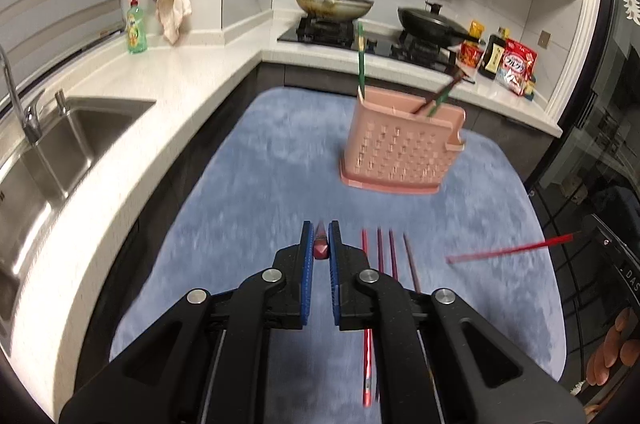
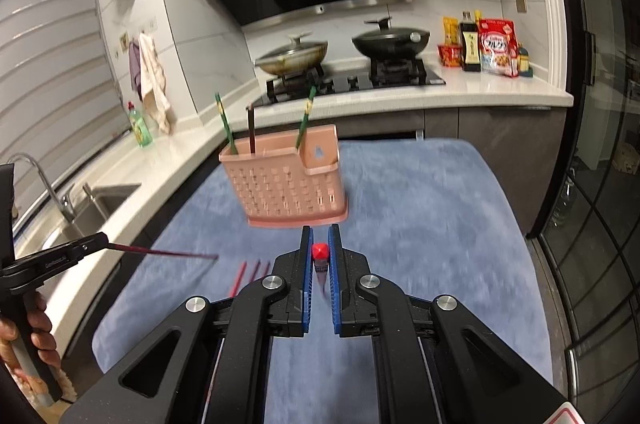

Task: Organize utensils
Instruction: 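Lift both held chopsticks and lower them into the pink holder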

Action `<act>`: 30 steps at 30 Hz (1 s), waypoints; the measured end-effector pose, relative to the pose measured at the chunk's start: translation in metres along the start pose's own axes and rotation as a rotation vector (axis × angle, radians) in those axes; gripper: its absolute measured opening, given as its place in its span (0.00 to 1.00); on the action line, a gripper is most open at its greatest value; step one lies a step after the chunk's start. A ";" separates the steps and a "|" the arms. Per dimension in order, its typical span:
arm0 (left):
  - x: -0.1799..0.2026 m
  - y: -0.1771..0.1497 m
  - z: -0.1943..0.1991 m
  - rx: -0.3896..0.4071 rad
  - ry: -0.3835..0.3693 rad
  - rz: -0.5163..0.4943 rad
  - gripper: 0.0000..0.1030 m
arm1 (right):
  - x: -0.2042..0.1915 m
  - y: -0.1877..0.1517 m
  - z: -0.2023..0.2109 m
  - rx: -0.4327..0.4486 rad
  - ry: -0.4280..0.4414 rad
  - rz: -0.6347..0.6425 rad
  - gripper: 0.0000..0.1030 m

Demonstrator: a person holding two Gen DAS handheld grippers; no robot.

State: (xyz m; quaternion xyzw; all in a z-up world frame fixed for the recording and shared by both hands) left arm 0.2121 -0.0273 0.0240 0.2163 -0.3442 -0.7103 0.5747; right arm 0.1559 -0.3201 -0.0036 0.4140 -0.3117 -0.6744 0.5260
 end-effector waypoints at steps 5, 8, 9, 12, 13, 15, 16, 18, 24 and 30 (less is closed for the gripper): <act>0.004 0.041 -0.005 0.045 0.010 -0.010 0.07 | -0.002 0.034 -0.009 0.044 0.000 0.016 0.07; 0.008 0.064 -0.009 0.069 0.008 -0.014 0.07 | -0.001 0.052 -0.014 0.066 0.004 0.009 0.07; 0.009 0.074 -0.009 0.080 0.007 -0.014 0.07 | 0.000 0.056 -0.015 0.072 0.006 0.005 0.07; 0.014 0.093 -0.010 0.097 -0.007 -0.016 0.07 | 0.001 0.076 -0.020 0.095 0.024 -0.016 0.07; 0.017 0.104 -0.009 0.109 -0.021 -0.018 0.07 | 0.001 0.084 -0.021 0.105 0.029 -0.020 0.07; 0.022 0.121 -0.004 0.133 -0.035 -0.025 0.07 | -0.001 0.101 -0.022 0.130 0.040 -0.022 0.07; 0.025 0.129 -0.002 0.144 -0.039 -0.029 0.07 | -0.002 0.110 -0.022 0.142 0.047 -0.024 0.07; 0.031 0.152 0.005 0.177 -0.053 -0.033 0.07 | -0.006 0.130 -0.023 0.170 0.066 -0.035 0.07; 0.046 0.214 0.019 0.279 -0.081 -0.031 0.07 | -0.018 0.200 -0.031 0.264 0.112 -0.049 0.07; 0.060 0.264 0.010 0.345 -0.094 -0.017 0.07 | -0.028 0.244 -0.058 0.308 0.117 -0.050 0.07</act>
Point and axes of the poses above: each gripper's, at about its wrist camera, not at the fingertips, and z roughly against the way its jaws point, x to its right, y to its top, the point moved 10 cm from there along -z, roughly the way its jaws point, and after that the axes turned 3 degrees about y, right-handed, at the moved point
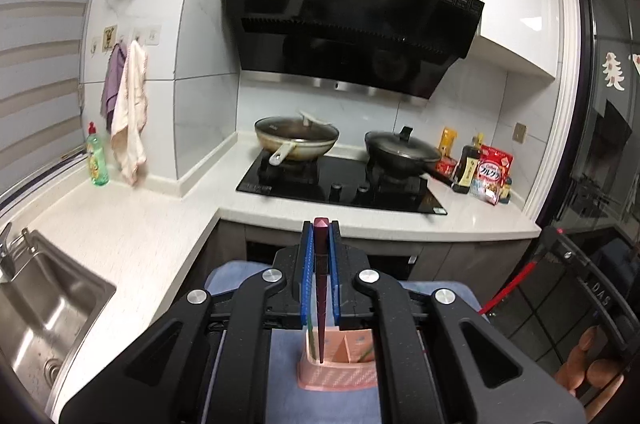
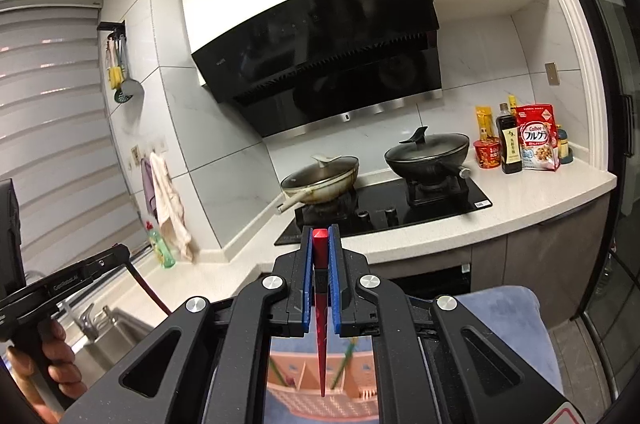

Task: Organize utensils
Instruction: 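Lift both held chopsticks and lower them into the pink holder, then open both tools to release the chopsticks into the holder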

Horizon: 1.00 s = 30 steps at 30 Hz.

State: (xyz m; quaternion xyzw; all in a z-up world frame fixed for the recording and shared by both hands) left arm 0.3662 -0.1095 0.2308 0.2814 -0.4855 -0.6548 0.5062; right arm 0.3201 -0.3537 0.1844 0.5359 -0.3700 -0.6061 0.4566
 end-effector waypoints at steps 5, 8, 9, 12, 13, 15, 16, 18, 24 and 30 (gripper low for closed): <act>0.006 -0.005 -0.031 -0.028 -0.007 0.004 0.07 | 0.000 -0.010 -0.033 -0.028 -0.003 -0.006 0.07; 0.008 -0.015 -0.045 -0.041 -0.006 -0.001 0.07 | 0.004 -0.027 -0.052 -0.059 -0.016 -0.005 0.07; 0.008 -0.020 -0.051 -0.047 -0.009 -0.002 0.07 | 0.006 -0.032 -0.057 -0.071 -0.020 -0.009 0.07; 0.008 -0.032 -0.062 -0.067 -0.013 -0.006 0.07 | 0.013 -0.049 -0.070 -0.111 -0.023 -0.035 0.07; 0.008 -0.037 -0.067 -0.077 -0.011 -0.012 0.07 | 0.016 -0.055 -0.074 -0.124 -0.025 -0.044 0.07; 0.007 -0.048 -0.074 -0.097 -0.006 -0.024 0.07 | 0.020 -0.064 -0.079 -0.144 -0.033 -0.045 0.07; 0.006 -0.051 -0.076 -0.104 -0.003 -0.025 0.07 | 0.021 -0.068 -0.081 -0.153 -0.039 -0.042 0.07; 0.005 -0.057 -0.081 -0.120 -0.003 -0.027 0.07 | 0.024 -0.074 -0.083 -0.167 -0.046 -0.041 0.07; -0.001 -0.064 -0.082 -0.131 0.014 -0.019 0.08 | 0.028 -0.072 -0.081 -0.161 -0.064 -0.045 0.11; -0.006 -0.066 -0.073 -0.130 0.043 -0.006 0.40 | 0.025 -0.061 -0.063 -0.127 -0.067 -0.032 0.24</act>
Point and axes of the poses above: each gripper's, at about its wrist camera, not at the fingertips, and z roughly against the way its jaws point, x to its right, y to its top, the point moved 10 cm from there along -z, roughly the way its jaws point, and after that the axes turned 3 degrees about y, right-handed, at the moved point
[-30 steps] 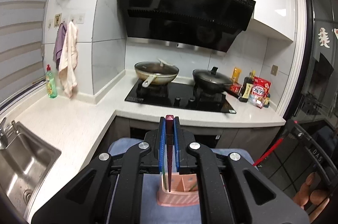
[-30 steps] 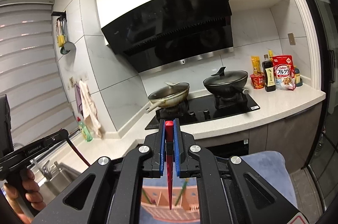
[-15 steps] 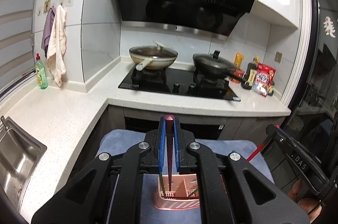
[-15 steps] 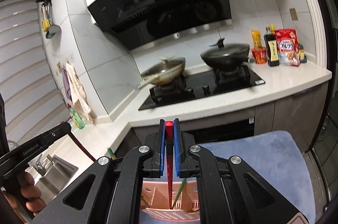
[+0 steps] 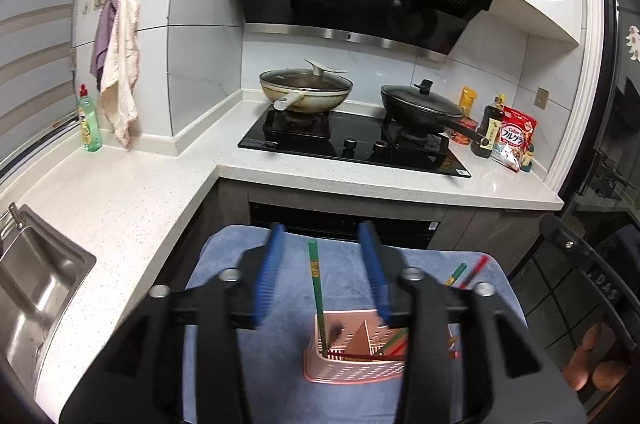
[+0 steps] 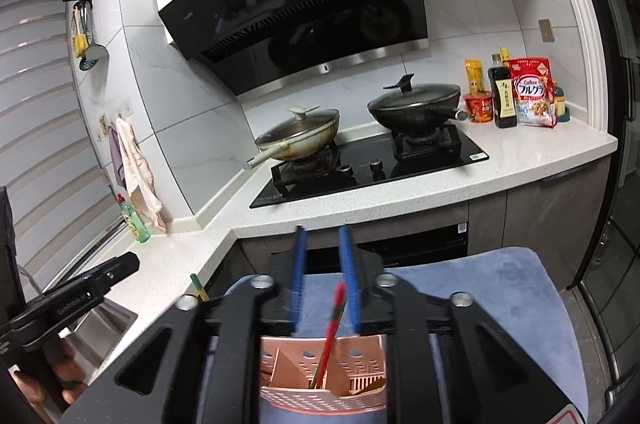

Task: Organize utensils
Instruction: 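Open both tools to release the chopsticks into the holder, then move both open tools back over the remaining chopsticks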

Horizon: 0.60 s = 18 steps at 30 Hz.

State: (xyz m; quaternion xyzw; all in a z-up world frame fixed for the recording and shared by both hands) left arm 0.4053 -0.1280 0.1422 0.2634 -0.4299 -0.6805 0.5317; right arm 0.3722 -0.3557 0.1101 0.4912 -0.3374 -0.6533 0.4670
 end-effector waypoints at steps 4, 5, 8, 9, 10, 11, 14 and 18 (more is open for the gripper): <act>-0.002 -0.004 0.010 0.002 0.022 -0.013 0.46 | -0.007 -0.001 0.016 0.007 -0.004 0.037 0.24; -0.002 -0.006 0.013 0.002 0.033 -0.018 0.49 | -0.008 -0.002 0.020 0.008 -0.005 0.043 0.25; -0.003 -0.011 0.024 0.010 0.048 -0.032 0.55 | -0.012 -0.006 0.032 0.004 0.005 0.054 0.25; -0.003 -0.013 0.028 0.012 0.051 -0.036 0.56 | -0.014 -0.009 0.036 0.000 0.006 0.058 0.25; -0.003 -0.015 0.030 0.011 0.054 -0.039 0.56 | -0.014 -0.011 0.040 -0.004 0.007 0.061 0.26; -0.004 -0.017 0.033 0.010 0.058 -0.042 0.56 | -0.015 -0.014 0.044 -0.006 0.008 0.063 0.26; -0.005 -0.025 0.043 0.009 0.060 -0.044 0.56 | -0.019 -0.025 0.058 -0.010 0.006 0.085 0.29; -0.011 -0.042 0.057 0.005 0.076 -0.044 0.62 | -0.022 -0.042 0.075 -0.022 0.004 0.106 0.34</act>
Point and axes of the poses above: each gripper's, at about its wrist camera, not at the fingertips, and z roughly against the way its jaws point, x to its right, y to its top, the point moved 10 cm from there along -z, roughly the way its jaws point, and after that the axes turned 3 degrees about y, right-handed, at the moved point
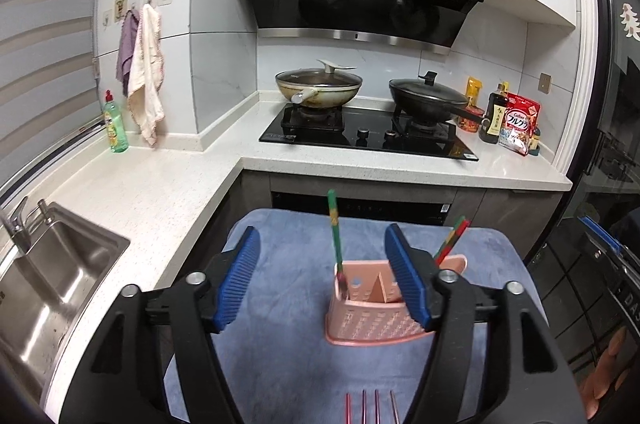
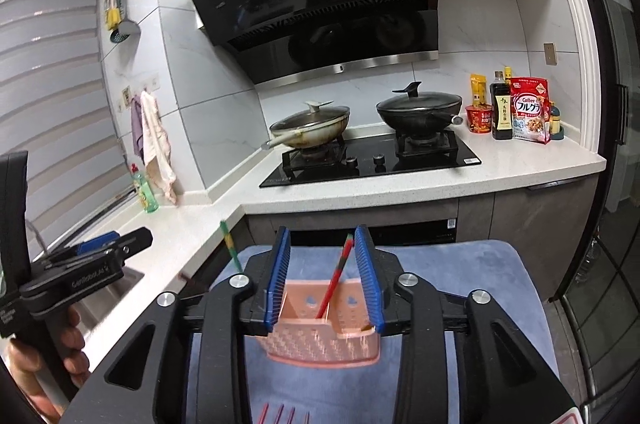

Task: Organize utensils
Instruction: 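Move both open tools back over the remaining chopsticks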

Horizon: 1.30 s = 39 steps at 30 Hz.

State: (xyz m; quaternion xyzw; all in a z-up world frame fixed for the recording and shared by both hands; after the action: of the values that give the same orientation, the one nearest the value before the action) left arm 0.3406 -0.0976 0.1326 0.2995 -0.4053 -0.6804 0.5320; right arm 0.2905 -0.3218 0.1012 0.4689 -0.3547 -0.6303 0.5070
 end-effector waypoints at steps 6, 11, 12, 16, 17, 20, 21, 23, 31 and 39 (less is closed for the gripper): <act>-0.009 -0.037 0.013 -0.033 0.019 -0.006 0.62 | -0.003 -0.041 0.021 -0.046 -0.001 0.003 0.35; -0.014 -0.076 0.019 -0.077 0.042 -0.020 0.62 | -0.003 -0.084 0.034 -0.106 -0.008 0.012 0.35; -0.015 -0.085 0.020 -0.086 0.046 -0.022 0.62 | -0.004 -0.091 0.036 -0.115 -0.013 0.018 0.35; -0.016 -0.121 0.022 -0.134 0.062 -0.041 0.62 | -0.004 -0.125 0.047 -0.161 -0.032 0.049 0.35; -0.017 -0.128 0.023 -0.142 0.066 -0.044 0.62 | -0.004 -0.135 0.049 -0.175 -0.036 0.056 0.35; -0.020 -0.155 0.026 -0.178 0.077 -0.043 0.64 | -0.007 -0.162 0.055 -0.212 -0.044 0.073 0.35; -0.021 -0.166 0.027 -0.194 0.078 -0.040 0.65 | -0.007 -0.172 0.057 -0.227 -0.048 0.077 0.35; -0.023 -0.181 0.028 -0.217 0.087 -0.043 0.65 | -0.009 -0.193 0.059 -0.261 -0.046 0.084 0.36; -0.035 -0.247 0.035 -0.305 0.136 -0.062 0.65 | -0.014 -0.267 0.065 -0.397 -0.027 0.069 0.36; -0.047 -0.291 0.042 -0.371 0.152 -0.036 0.65 | -0.023 -0.310 0.068 -0.466 -0.014 0.062 0.35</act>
State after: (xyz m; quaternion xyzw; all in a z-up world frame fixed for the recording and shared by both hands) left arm 0.1774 -0.0115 -0.1009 0.2540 -0.2261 -0.7283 0.5950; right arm 0.1320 -0.2287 -0.1586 0.3238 -0.2174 -0.6826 0.6180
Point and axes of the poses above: each gripper's, at about its wrist camera, not at the fingertips, and z roughly against the way its jaws point, x to its right, y to its top, the point moved 10 cm from there along -z, roughly the way its jaws point, and after that the axes turned 3 degrees about y, right-handed, at the moved point
